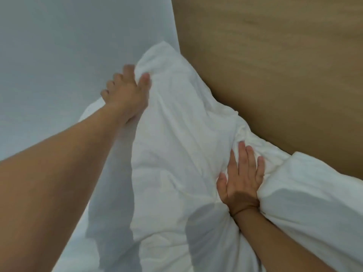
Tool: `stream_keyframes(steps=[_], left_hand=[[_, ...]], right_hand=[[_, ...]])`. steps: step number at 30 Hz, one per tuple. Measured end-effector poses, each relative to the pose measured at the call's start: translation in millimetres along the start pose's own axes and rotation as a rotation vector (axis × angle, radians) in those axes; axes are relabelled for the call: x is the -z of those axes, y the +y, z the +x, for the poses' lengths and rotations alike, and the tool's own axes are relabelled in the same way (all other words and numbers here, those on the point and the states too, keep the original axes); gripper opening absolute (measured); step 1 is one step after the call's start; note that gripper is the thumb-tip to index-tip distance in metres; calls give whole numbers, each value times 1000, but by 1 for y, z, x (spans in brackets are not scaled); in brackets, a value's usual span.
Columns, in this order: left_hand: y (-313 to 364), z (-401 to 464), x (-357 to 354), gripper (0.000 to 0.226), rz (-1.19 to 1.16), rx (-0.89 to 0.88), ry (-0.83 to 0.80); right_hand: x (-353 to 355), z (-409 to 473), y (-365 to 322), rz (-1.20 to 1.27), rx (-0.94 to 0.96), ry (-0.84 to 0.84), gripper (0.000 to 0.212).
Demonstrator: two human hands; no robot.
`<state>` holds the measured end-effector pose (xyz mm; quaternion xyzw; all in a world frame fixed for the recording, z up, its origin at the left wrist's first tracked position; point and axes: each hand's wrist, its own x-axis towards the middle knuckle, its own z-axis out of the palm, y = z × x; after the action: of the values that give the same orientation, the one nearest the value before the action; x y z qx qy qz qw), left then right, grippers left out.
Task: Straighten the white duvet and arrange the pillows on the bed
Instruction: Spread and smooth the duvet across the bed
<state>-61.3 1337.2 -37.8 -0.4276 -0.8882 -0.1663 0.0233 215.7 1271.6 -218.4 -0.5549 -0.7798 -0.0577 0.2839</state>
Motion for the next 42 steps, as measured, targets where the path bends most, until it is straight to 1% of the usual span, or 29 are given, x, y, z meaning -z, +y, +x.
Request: stream_keyframes(steps=[1, 2, 3, 4, 5, 7, 9, 10, 11, 12, 14, 15, 16, 18, 20, 22, 24, 25, 26, 28, 29, 31, 34, 36, 37, 42], left_hand=[[-6, -8, -26, 60, 162, -8, -173], [-11, -21, -50, 60, 271, -35, -270], [-13, -34, -63, 58, 325, -77, -277], [-9, -36, -70, 55, 318, -125, -206], [0, -31, -68, 49, 242, -146, -122], [20, -12, -50, 32, -8, -188, 90], [42, 7, -25, 16, -242, -246, 350], [51, 11, -20, 14, -289, -259, 435], [54, 15, -23, 17, -255, -270, 462], [54, 17, -34, 22, -147, -298, 430], [43, 12, -69, 33, 168, -344, 210], [35, 8, -84, 36, 282, -351, 87], [29, 7, -93, 38, 351, -343, 2], [35, 13, -94, 41, 373, -305, -50], [52, 9, -74, 44, 253, -242, -38], [62, -22, -42, 49, 8, -207, 82], [57, -92, -9, 50, -168, -293, 183], [49, -135, 1, 51, -166, -349, 177], [36, -175, 5, 54, -110, -397, 134], [0, -224, -13, 62, 125, -422, 6], [-17, -230, -30, 64, 227, -420, -52], [-33, -218, -61, 67, 276, -392, -105], [-33, -204, -89, 64, 213, -376, -44], [-35, -205, -105, 61, 206, -388, 51], [-38, -206, -109, 61, 213, -393, 71], [-45, -203, -121, 64, 260, -366, 116]], right_hand=[[-1, 0, 0, -3, 3, 5, 58], [-3, 0, 1, -7, 0, 6, 57], [-4, -1, 2, -8, -6, 11, 58], [-6, 2, 6, -7, -10, 17, 58], [-8, 5, 10, -7, -15, 28, 58], [-9, 5, 12, -11, -28, 35, 59], [-6, 5, 12, -20, -36, 34, 60], [-6, 5, 10, -26, -34, 37, 60], [-6, 6, 9, -28, -34, 38, 61], [-7, 6, 11, -25, -35, 36, 61], [-9, 6, 16, -19, -33, 44, 60], [-11, 5, 16, -15, -29, 46, 59], [-13, 5, 17, -9, -23, 49, 58], [-16, 7, 19, 3, -19, 65, 58], [-20, 5, 22, -1, -9, 69, 58], [-20, 4, 23, 0, -11, 72, 58], [-19, 3, 22, 1, -8, 74, 58], [-20, 4, 22, 10, -2, 81, 57], [-21, 4, 22, 23, 2, 89, 56], [-20, 4, 22, 25, -2, 89, 57], [-19, 4, 22, 17, -8, 84, 58], [-18, 4, 21, 12, -12, 78, 59], [-21, 8, 20, -3, -18, 105, 58], [-22, 9, 21, -22, -11, 115, 58], [-22, 8, 22, -30, -3, 111, 58], [-23, 10, 22, -42, 18, 142, 56]])
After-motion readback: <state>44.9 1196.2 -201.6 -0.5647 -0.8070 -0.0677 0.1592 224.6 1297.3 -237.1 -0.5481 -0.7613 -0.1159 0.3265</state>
